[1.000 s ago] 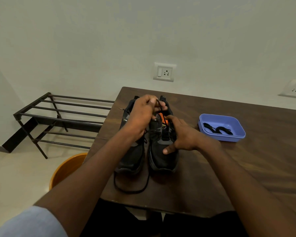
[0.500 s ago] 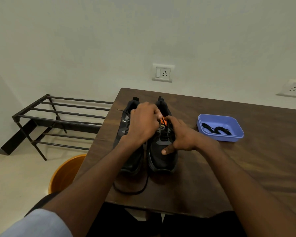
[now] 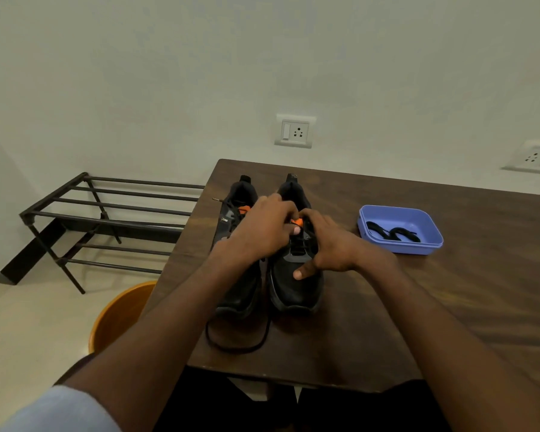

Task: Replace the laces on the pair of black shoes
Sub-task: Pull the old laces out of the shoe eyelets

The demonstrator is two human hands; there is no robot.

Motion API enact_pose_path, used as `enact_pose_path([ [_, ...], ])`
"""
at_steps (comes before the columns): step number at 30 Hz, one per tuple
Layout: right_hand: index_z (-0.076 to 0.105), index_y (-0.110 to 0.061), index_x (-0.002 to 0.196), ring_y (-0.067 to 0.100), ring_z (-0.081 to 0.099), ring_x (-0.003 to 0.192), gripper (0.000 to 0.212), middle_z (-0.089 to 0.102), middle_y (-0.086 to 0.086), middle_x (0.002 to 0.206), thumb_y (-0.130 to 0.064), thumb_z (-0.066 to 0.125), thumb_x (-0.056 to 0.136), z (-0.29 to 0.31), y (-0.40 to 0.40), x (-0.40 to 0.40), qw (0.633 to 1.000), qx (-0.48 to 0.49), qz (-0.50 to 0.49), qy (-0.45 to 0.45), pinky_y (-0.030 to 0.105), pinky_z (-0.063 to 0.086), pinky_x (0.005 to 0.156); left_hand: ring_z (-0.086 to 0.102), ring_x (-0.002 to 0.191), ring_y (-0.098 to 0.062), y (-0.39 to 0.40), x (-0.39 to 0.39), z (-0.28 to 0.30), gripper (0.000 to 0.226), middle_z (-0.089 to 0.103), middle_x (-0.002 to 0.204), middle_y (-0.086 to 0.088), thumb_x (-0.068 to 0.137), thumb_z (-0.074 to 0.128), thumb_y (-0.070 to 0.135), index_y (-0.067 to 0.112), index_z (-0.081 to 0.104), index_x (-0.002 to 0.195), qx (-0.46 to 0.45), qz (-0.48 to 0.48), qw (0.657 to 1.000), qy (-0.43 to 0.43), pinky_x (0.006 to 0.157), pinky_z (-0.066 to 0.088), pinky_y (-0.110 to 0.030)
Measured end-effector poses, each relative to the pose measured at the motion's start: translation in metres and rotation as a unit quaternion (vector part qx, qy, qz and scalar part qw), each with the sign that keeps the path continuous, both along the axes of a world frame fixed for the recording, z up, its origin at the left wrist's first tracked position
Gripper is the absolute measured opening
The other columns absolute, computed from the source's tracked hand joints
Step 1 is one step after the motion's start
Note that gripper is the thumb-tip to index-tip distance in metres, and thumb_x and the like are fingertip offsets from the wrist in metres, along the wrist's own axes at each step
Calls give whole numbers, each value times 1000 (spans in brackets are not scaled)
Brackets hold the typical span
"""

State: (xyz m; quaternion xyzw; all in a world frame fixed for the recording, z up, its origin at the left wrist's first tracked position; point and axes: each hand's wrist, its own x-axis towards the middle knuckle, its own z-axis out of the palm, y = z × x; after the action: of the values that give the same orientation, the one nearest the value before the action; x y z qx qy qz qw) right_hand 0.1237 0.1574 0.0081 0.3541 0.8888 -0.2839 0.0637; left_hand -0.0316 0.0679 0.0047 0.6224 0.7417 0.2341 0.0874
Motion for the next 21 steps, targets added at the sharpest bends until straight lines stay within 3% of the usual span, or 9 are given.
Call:
enact_pose_path([
  [1,7,-29,162,32,34,147,131,24,6,163,-34,96,66,0,1,0,1000,0,0,0,52,42,115,40,98,-12,0,1,-5,15,52,105,4,96,69,31,27,72,111,-13,-16,998,59,92,44,-34],
  [3,8,-29,161,31,36,146,132,26,5,162,-36,97,65,0,1,1,1000,1,-1,2,52,42,115,38,97,-15,-1,1,-7,16,59,107,3,95,71,31,32,77,110,-14,-17,995,93,89,47,-39],
  [6,10,-29,161,31,37,145,132,28,4,162,-36,98,63,-1,2,2,1000,-2,-5,9,53,43,115,50,96,-18,-3,2,2,18,61,97,5,95,68,22,32,80,104,6,1,997,77,85,50,-38],
  [9,9,-29,161,32,37,145,131,28,5,162,-36,97,64,-2,4,1,1000,0,0,2,53,42,115,63,86,-14,-7,0,17,22,67,91,6,92,62,10,23,79,87,-1,22,1000,-6,85,58,-39],
  [11,11,-29,162,31,38,143,124,29,7,159,-38,94,69,-1,3,-1,1000,4,3,-2,51,43,114,67,80,-14,-13,-3,27,21,72,87,5,91,59,13,23,78,86,-18,24,999,-42,81,60,-39],
  [14,39,-29,153,25,51,121,79,44,9,137,-39,81,86,2,0,-6,998,52,-22,40,35,46,98,66,71,-11,-20,-8,32,17,69,79,12,91,62,24,31,77,95,-25,20,998,-45,71,60,-34],
  [17,70,-23,123,21,58,98,26,54,6,115,-27,69,97,0,-1,-14,984,141,-46,94,32,48,84,65,61,-4,-22,-12,30,18,69,67,10,97,60,42,33,74,93,-28,47,998,-25,61,54,-28],
  [19,78,-19,107,20,64,89,16,66,7,109,-18,65,98,-5,-2,-18,982,152,-49,101,38,57,83,63,49,-4,-22,-14,31,35,69,56,5,101,55,45,23,73,81,-60,56,996,-21,58,54,-26],
  [21,80,-17,103,19,67,83,18,73,6,102,-14,64,97,-8,-4,-20,984,147,-47,88,40,60,81,66,52,-12,-20,-14,32,40,68,55,1,101,56,44,17,71,75,-75,65,995,7,60,57,-29],
])
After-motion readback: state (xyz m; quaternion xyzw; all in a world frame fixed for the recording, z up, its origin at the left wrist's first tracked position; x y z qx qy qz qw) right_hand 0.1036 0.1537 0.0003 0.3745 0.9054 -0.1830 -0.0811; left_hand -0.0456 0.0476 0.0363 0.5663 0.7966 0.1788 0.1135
